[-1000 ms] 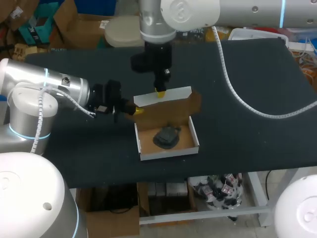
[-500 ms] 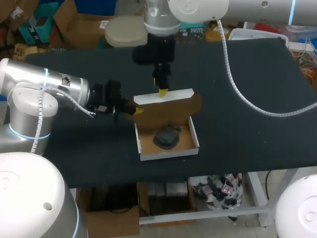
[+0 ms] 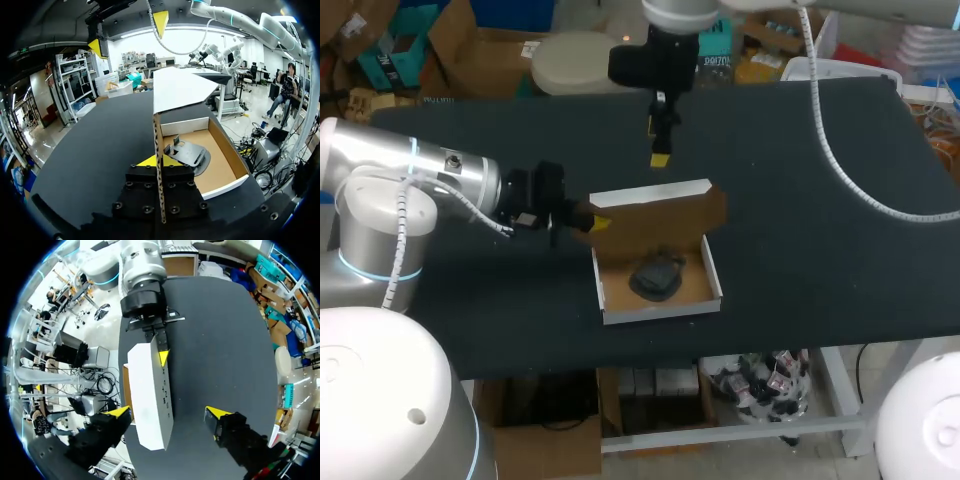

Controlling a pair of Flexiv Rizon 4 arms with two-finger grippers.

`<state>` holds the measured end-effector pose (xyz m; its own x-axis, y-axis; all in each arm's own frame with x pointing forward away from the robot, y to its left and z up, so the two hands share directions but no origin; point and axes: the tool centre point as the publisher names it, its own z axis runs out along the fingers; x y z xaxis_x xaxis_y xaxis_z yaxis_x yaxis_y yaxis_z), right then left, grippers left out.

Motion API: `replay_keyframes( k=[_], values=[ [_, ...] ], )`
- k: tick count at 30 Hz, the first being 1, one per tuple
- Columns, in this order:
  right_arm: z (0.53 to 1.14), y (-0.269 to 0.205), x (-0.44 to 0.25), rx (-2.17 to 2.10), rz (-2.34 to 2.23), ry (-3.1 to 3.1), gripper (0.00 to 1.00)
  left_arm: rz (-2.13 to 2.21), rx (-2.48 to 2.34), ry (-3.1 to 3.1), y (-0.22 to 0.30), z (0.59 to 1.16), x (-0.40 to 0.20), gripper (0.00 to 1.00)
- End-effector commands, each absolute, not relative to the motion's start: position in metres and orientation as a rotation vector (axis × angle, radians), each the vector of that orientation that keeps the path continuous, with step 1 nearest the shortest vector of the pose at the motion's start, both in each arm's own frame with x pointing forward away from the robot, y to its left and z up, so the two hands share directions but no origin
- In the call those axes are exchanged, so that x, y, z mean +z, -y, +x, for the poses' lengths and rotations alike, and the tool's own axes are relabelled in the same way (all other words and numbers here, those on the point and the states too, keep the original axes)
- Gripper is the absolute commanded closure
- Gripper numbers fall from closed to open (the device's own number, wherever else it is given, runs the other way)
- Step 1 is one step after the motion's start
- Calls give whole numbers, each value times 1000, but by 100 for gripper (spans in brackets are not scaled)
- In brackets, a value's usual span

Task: Assemble the packaging by folding the flat box into shape, placing the metal phone stand inside, and closing the box properly

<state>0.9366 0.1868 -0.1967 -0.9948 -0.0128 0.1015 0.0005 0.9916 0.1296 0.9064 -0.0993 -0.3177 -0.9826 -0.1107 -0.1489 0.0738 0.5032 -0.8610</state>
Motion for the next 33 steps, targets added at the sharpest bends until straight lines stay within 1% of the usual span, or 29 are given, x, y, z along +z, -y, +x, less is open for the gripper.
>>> replay_keyframes(
  k=[1,8,13,21,28,33],
  values=[
    [933,-186,-198,-203,7,3043,0,-29,-1480,-2560,99,907,-321,100],
    [933,-186,-198,-203,7,3043,0,-29,-1480,-2560,99,907,-321,100],
    [936,-168,-193,-173,-273,2958,0,16,-1291,-2490,107,905,-321,100],
    [927,-146,-194,-141,-596,2856,0,76,-1212,-2396,114,893,-326,100],
    [921,-134,-198,-164,-781,2786,0,75,-1147,-2294,111,883,-333,100],
    [915,-128,-198,-223,-830,2754,0,106,-1098,-2221,108,879,-331,100]
  ],
)
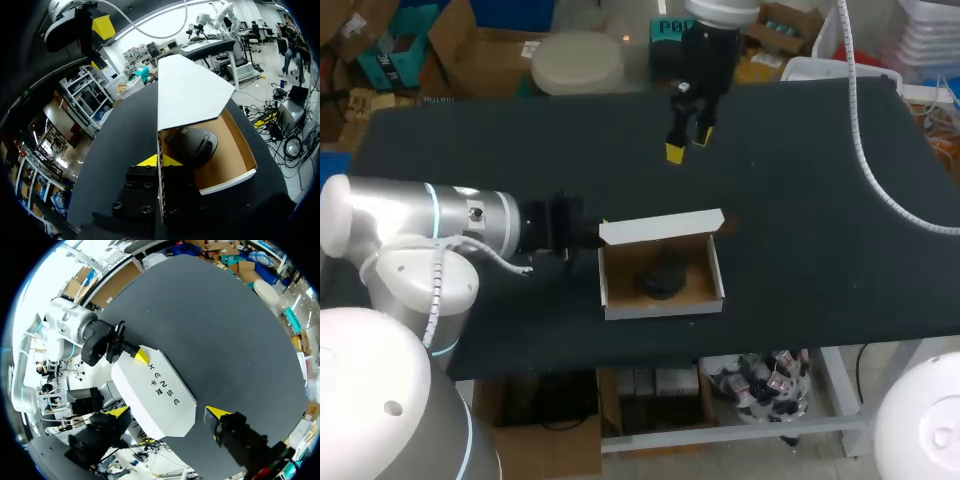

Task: Assemble the packaging by folding the flat box into shape, placing the metal phone stand inside, and closing the box properly

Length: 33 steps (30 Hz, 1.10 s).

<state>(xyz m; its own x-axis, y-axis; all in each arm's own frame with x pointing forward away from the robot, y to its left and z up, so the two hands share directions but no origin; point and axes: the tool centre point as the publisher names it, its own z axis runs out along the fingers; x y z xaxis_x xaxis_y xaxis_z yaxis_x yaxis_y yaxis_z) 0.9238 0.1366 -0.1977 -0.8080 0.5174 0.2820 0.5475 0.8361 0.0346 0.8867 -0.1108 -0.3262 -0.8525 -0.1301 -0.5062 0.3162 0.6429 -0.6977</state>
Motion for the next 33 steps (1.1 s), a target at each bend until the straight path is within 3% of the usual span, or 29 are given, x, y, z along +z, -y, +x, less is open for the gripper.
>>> replay_keyframes(
  k=[1,24,33],
  values=[
    [913,-127,-198,-223,-849,2759,0,109,-1077,-2209,108,879,-331,100],
    [910,-124,-198,-231,-857,2774,0,116,-1044,-2195,108,879,-330,100],
    [898,-108,-202,-46,-1282,2442,0,180,-987,-2122,108,876,-332,100]
  ],
)
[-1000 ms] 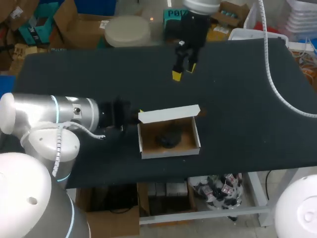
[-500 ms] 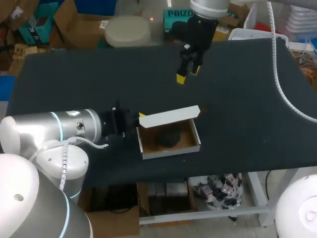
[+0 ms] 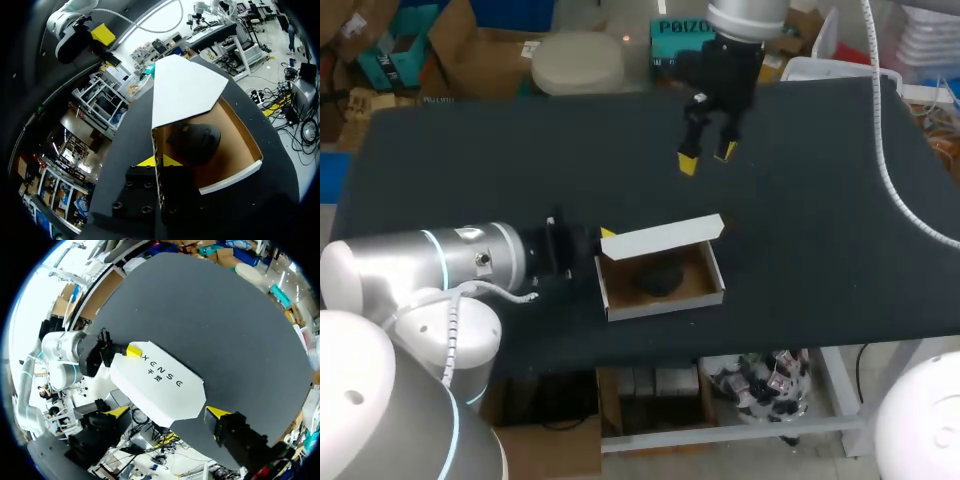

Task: Assemble the packaging by folding the flat box into shape, placing the metal phone stand inside, and closing the box properly

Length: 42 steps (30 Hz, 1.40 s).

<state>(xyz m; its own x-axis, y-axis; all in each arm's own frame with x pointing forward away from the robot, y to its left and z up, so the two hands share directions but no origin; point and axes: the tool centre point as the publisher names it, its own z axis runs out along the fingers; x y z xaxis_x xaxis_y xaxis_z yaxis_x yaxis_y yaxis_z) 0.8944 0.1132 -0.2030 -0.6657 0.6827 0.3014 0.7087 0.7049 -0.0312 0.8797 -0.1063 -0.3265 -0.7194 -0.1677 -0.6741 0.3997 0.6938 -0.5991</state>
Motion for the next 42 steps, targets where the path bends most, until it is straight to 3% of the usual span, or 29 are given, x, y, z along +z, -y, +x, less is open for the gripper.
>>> replay_keyframes(
  k=[1,19,29,31,32,33,42],
  values=[
    [895,-105,-204,-38,-1323,2410,0,183,-974,-2113,108,875,-332,100],
    [879,-91,-225,-78,-1358,2290,0,346,-902,-2013,107,879,-337,100],
    [872,-88,-243,165,-1530,2129,0,364,-877,-2006,105,885,-343,100],
    [871,-86,-245,162,-1529,2114,27,367,-880,-1997,105,885,-343,100],
    [870,-86,-247,168,-1531,2112,47,370,-878,-1995,105,885,-343,100],
    [869,-86,-248,172,-1535,2112,52,374,-874,-1991,106,885,-342,100],
    [861,-83,-270,182,-1572,2060,54,400,-867,-1969,107,881,-341,100]
  ],
)
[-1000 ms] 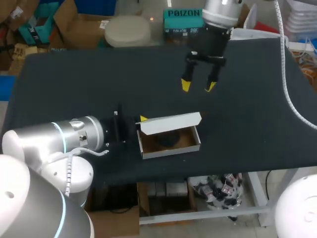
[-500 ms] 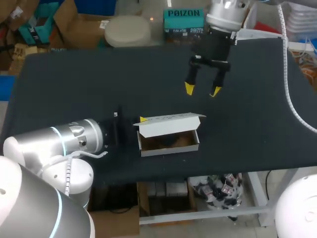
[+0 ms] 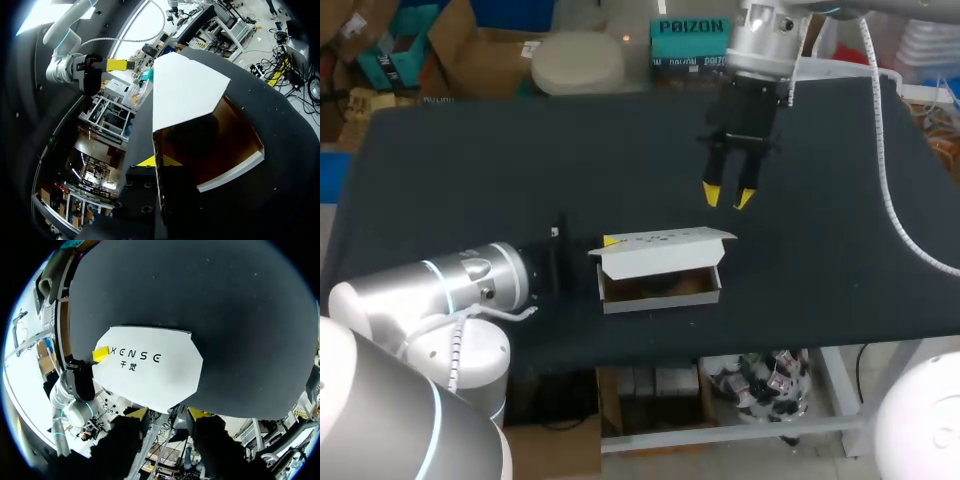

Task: Assemble the packaging by folding the flat box into shape, placing the metal phone stand inside, and closing the box properly

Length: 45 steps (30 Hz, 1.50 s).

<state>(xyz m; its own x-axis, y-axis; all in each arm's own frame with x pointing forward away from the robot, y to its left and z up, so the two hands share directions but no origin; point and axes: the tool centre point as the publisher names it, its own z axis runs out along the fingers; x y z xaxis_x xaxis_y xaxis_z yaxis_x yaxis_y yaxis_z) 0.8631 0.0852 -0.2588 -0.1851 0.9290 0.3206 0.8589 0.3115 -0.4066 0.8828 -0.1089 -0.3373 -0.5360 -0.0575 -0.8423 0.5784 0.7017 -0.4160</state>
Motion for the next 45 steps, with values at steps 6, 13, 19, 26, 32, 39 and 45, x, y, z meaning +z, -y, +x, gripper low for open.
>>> replay_keyframes(
  k=[6,13,19,26,32,39,45],
  values=[
    [856,-85,-281,175,-1538,2038,54,403,-865,-1961,107,881,-342,100],
    [851,-89,-292,189,-1522,2033,54,429,-869,-1917,107,877,-343,100],
    [847,-91,-299,204,-1511,2032,53,442,-856,-1896,107,875,-346,100],
    [844,-93,-307,224,-1507,2029,53,440,-850,-1892,106,876,-348,100],
    [842,-95,-314,232,-1501,2030,53,435,-858,-1890,105,876,-348,100],
    [842,-96,-318,237,-1499,2027,53,434,-862,-1883,103,875,-346,78],
    [842,-96,-322,238,-1501,2025,53,435,-865,-1872,100,871,-344,75]
  ],
)
